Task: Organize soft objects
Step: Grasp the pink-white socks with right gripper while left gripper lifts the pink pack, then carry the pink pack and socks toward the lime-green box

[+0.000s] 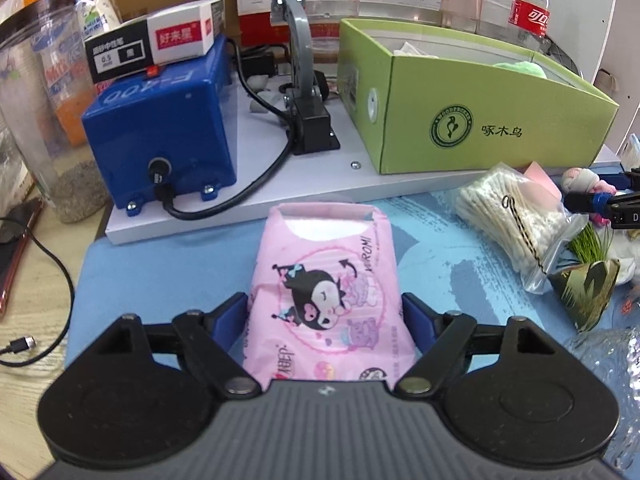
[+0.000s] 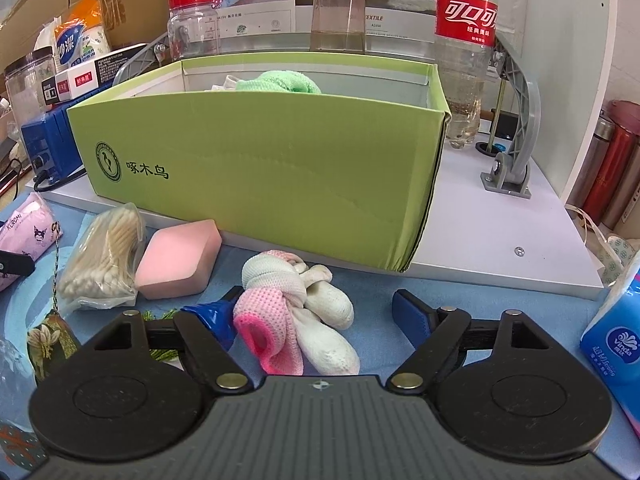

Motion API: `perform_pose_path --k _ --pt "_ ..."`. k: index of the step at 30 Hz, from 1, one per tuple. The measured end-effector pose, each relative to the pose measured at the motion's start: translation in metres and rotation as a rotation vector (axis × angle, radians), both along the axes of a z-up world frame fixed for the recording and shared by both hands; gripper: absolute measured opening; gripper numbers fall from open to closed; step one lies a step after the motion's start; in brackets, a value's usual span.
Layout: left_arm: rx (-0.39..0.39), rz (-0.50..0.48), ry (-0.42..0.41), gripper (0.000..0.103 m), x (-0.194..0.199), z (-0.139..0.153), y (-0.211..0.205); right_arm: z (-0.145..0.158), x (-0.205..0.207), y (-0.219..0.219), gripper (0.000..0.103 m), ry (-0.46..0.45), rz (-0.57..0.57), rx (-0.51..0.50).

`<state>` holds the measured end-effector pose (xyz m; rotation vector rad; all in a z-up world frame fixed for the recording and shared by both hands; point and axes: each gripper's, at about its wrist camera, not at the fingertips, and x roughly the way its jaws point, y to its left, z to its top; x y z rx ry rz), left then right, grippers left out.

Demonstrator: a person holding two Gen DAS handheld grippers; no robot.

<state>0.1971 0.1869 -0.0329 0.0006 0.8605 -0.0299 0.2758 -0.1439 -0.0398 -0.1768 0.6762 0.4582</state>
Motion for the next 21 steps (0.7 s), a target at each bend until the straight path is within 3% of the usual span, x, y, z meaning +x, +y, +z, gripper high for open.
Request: perform_pose_path --k 1,3,4,6,7,11,15,18,21 --pt "0.002 -0.001 0.0 0.079 -0.002 0.0 0.0 0.0 0.0 0.0 0.067 0.001 0.005 0.001" --pt "-0.015 0.015 -0.007 0.067 -0.005 0.003 0.001 0.0 0.0 -0.002 0.064 0.004 0.014 0.002" --pt "-0.027 0.023 -0.008 0.065 -0.007 0.005 0.002 0.001 -0.001 -0.003 0.057 0.005 0.01 0.004" --pt "-0.072 0.04 -0.004 0.062 -0.013 0.009 0.006 0.006 -0.005 -0.008 0.023 0.016 -0.001 0.021" --pt "-0.087 0.048 -0.008 0.062 -0.017 0.011 0.008 0.008 -0.007 -0.011 0.018 0.037 0.0 0.044" --pt "-0.122 0.075 -0.043 0.062 -0.041 0.028 0.016 0.024 -0.036 -0.027 0.015 -0.005 0.005 0.074" --pt "-0.174 0.03 -0.103 0.062 -0.048 0.066 0.015 0.06 -0.059 -0.039 0.015 -0.095 0.018 0.114" --pt "-0.201 -0.013 -0.173 0.062 -0.027 0.101 0.006 0.099 -0.051 -0.033 0.016 -0.215 0.021 0.106" --pt "-0.208 -0.072 -0.225 0.063 0.016 0.131 -0.014 0.129 -0.016 -0.015 0.017 -0.26 0.036 0.107"
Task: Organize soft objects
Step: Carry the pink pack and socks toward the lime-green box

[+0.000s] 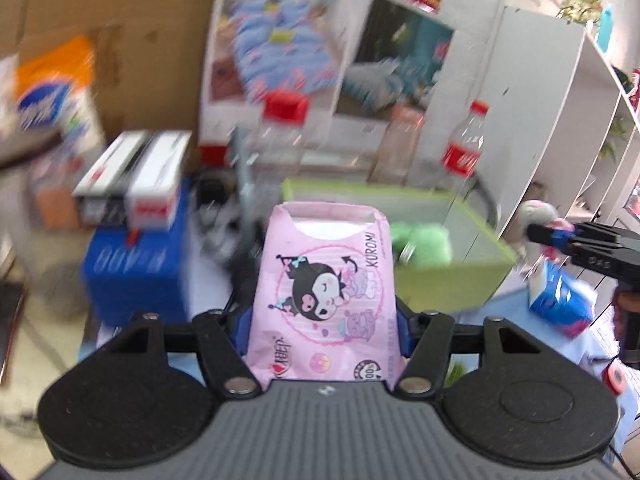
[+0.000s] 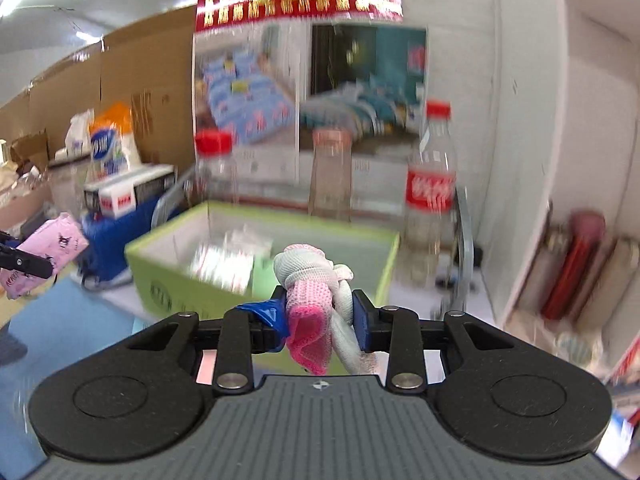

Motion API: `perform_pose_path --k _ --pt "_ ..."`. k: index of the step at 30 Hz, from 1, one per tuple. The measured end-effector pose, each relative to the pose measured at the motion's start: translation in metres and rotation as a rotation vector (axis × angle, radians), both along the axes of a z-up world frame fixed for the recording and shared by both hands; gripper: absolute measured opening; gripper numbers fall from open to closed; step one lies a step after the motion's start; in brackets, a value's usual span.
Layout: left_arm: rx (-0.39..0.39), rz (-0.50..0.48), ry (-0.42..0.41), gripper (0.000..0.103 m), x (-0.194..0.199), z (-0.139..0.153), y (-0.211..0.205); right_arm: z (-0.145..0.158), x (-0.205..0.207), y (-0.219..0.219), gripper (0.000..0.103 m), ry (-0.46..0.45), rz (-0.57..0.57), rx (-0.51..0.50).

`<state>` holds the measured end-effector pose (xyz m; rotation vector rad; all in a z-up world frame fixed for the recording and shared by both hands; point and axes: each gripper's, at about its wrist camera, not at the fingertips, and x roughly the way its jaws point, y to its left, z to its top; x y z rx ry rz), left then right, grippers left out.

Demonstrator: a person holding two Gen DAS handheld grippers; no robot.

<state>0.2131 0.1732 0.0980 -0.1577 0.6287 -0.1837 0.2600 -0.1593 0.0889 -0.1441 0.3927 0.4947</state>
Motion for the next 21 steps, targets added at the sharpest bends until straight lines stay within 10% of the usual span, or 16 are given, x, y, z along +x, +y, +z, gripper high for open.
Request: perform_pose_path --k 11,14,21 --pt "0.087 -0.068 0.056 0.078 0.15 -0.018 -0.07 -0.028 0.12 0.058 0.026 0.161 -0.009 -0.076" --pt "0.079 -0.051 0.07 0.078 0.155 -0.026 -0.066 -0.042 0.133 0.06 0.03 0.255 -0.032 -0.08" --pt "0.068 -0.015 0.012 0.083 0.109 -0.01 -0.048 -0.019 0.091 0.044 0.039 0.123 -0.033 0.008"
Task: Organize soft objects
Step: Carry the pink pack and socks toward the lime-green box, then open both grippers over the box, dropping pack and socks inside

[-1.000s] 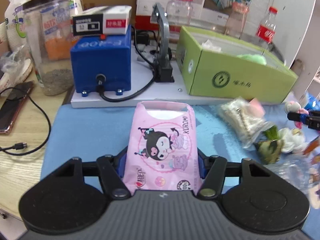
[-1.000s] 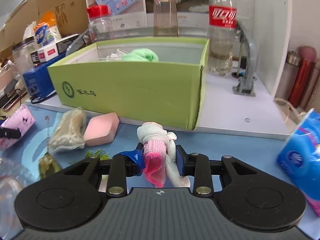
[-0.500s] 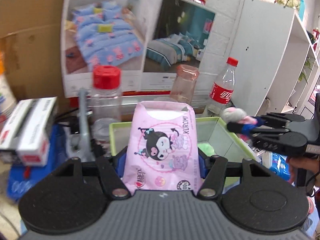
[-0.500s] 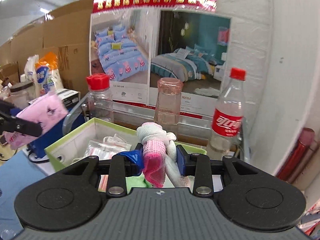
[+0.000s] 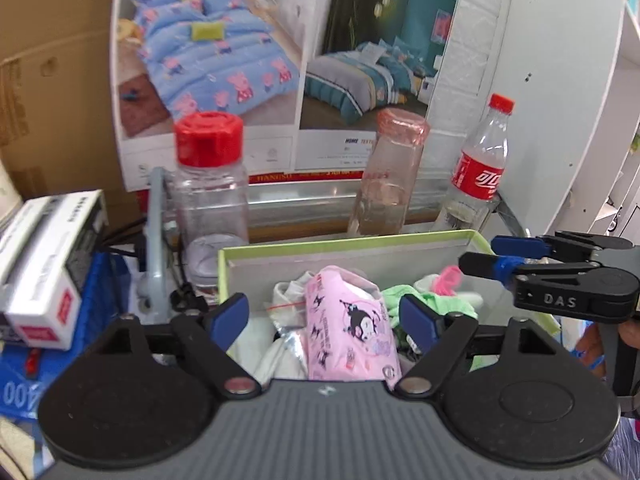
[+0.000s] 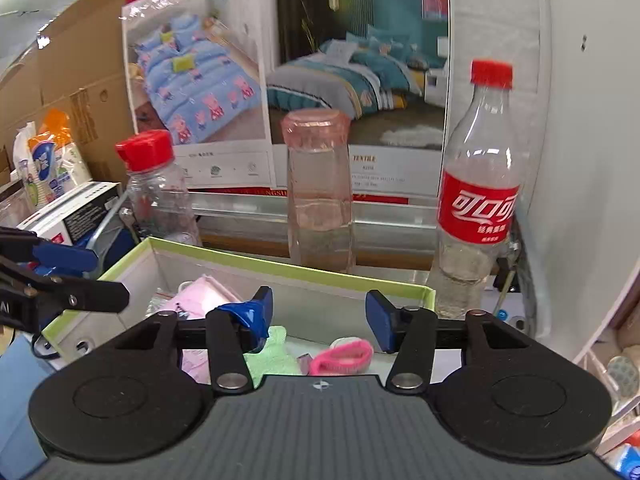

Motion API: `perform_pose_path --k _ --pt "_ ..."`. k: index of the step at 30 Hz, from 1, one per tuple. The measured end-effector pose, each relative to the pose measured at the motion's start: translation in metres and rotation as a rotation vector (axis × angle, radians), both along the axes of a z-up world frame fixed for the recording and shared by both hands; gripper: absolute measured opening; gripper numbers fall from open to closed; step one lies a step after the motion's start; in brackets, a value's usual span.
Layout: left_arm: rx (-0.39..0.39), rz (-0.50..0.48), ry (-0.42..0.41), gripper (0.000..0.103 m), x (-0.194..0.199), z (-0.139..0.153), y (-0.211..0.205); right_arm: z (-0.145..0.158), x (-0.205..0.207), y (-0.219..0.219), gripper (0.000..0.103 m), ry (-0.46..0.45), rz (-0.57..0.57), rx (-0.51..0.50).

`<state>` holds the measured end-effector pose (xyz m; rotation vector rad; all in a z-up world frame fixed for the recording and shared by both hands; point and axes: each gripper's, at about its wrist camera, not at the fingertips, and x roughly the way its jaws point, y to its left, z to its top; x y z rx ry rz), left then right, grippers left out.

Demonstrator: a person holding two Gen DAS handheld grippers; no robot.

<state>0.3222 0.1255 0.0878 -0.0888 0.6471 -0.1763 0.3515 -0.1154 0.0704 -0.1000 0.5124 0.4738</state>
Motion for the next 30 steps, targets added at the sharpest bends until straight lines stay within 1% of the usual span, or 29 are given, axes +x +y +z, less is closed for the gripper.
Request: perform_pose_path --k 1,2,4,5,7,9,12,14,16,18,20,24,27,30 --pt "0.001 -0.002 -0.013 0.089 -0.012 0.003 0.002 0.002 -0.012 -0.002 0.041 -0.006 0.013 -0.004" --pt "0.002 -0.003 -0.028 0.091 -0.027 0.005 0.003 0.003 -0.024 -0.005 0.043 -0.011 0.024 -0.01" --pt "0.004 -0.01 -0.035 0.091 -0.052 0.005 0.006 0.002 -0.05 -0.012 0.045 -0.016 0.034 -0.024" --pt "0.004 -0.021 -0.026 0.091 -0.065 0.003 0.008 0.0 -0.063 -0.016 0.046 -0.012 0.036 -0.026" --pt "-0.007 -0.032 0.01 0.091 -0.086 -0.007 0.011 -0.008 -0.087 -0.026 0.047 0.013 0.037 -0.019" --pt "-0.026 -0.043 0.065 0.091 -0.103 -0.022 0.014 -0.021 -0.111 -0.038 0.047 0.039 0.014 -0.002" --pt "-0.069 -0.025 0.165 0.091 -0.114 -0.047 0.019 -0.044 -0.136 -0.058 0.048 0.075 -0.067 0.034" --pt "-0.112 -0.024 0.242 0.091 -0.111 -0.06 0.021 -0.058 -0.147 -0.072 0.049 0.108 -0.119 0.066" --pt "-0.156 -0.027 0.28 0.091 -0.103 -0.064 0.02 -0.067 -0.153 -0.083 0.049 0.137 -0.157 0.087" --pt "-0.194 -0.039 0.314 0.091 -0.087 -0.066 0.015 -0.068 -0.158 -0.09 0.05 0.136 -0.175 0.099" --pt "-0.216 -0.052 0.357 0.091 -0.067 -0.068 0.007 -0.065 -0.161 -0.093 0.051 0.125 -0.181 0.112" --pt "-0.179 -0.04 0.434 0.091 -0.034 -0.083 -0.016 -0.062 -0.159 -0.093 0.051 0.104 -0.167 0.094" --pt "-0.095 -0.04 0.464 0.091 -0.023 -0.096 -0.029 -0.066 -0.155 -0.09 0.052 0.11 -0.153 0.078" --pt "-0.035 0.0 0.474 0.091 -0.022 -0.105 -0.023 -0.069 -0.149 -0.085 0.053 0.13 -0.121 0.059"
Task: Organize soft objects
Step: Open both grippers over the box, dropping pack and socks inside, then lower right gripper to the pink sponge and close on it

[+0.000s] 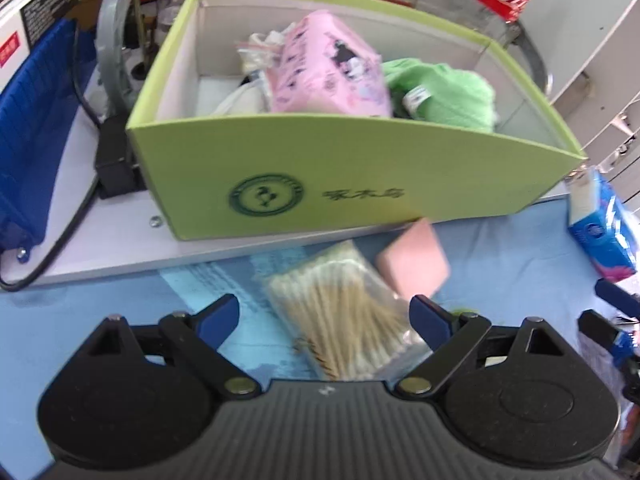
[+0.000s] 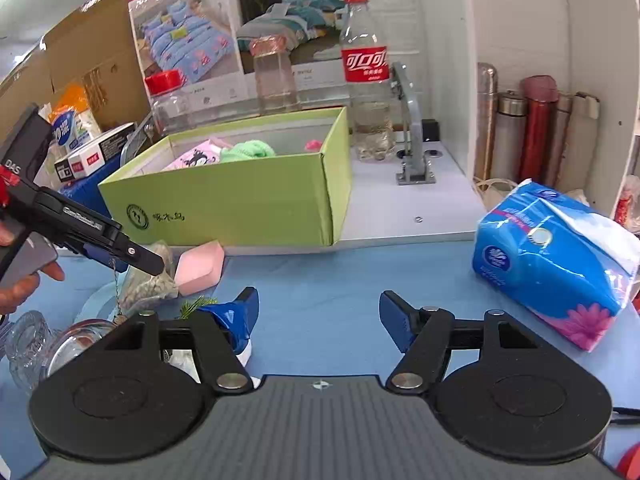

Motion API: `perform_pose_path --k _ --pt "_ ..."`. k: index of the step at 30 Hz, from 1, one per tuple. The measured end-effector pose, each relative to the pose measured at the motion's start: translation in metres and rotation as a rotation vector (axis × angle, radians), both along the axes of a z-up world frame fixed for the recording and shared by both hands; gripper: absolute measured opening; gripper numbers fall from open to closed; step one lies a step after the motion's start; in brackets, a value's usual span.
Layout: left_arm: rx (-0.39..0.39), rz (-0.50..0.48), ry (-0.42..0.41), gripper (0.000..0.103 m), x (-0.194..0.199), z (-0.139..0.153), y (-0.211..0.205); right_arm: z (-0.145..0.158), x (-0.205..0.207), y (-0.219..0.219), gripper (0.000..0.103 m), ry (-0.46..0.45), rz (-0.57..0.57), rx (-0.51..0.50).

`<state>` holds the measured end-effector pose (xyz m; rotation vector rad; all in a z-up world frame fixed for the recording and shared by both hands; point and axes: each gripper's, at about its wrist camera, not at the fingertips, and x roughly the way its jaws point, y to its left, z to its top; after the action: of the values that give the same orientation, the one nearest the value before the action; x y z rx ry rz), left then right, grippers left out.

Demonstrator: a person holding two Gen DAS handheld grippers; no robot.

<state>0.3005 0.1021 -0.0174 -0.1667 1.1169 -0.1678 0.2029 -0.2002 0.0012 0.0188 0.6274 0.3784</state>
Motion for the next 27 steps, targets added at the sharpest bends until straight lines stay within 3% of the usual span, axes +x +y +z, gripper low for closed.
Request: perform_pose_path --k 3,8,10,14,18,22,24,27 --pt "0.047 0.048 -0.005 0.091 -0.007 -0.004 0.022 0.001 0.003 0.009 0.054 0.007 0.051 -0.019" --pt "0.03 0.139 -0.021 0.091 -0.024 -0.005 0.072 0.01 0.018 0.022 0.055 0.063 0.146 -0.032" --pt "0.006 0.184 -0.031 0.091 -0.033 -0.003 0.088 0.019 0.033 0.031 0.055 0.099 0.189 -0.07" --pt "-0.107 0.231 -0.13 0.091 -0.058 0.011 0.104 0.026 0.058 0.069 0.056 0.136 0.258 -0.212" --pt "-0.121 0.225 -0.177 0.091 -0.076 0.02 0.103 0.01 0.084 0.118 0.057 0.255 0.34 -0.237" --pt "-0.101 0.192 -0.179 0.091 -0.081 0.018 0.101 -0.003 0.103 0.158 0.057 0.328 0.351 -0.358" --pt "-0.111 0.182 -0.173 0.091 -0.081 0.014 0.104 -0.01 0.113 0.17 0.057 0.369 0.355 -0.422" --pt "-0.11 0.173 -0.17 0.091 -0.087 0.01 0.108 -0.018 0.123 0.165 0.058 0.417 0.329 -0.436"
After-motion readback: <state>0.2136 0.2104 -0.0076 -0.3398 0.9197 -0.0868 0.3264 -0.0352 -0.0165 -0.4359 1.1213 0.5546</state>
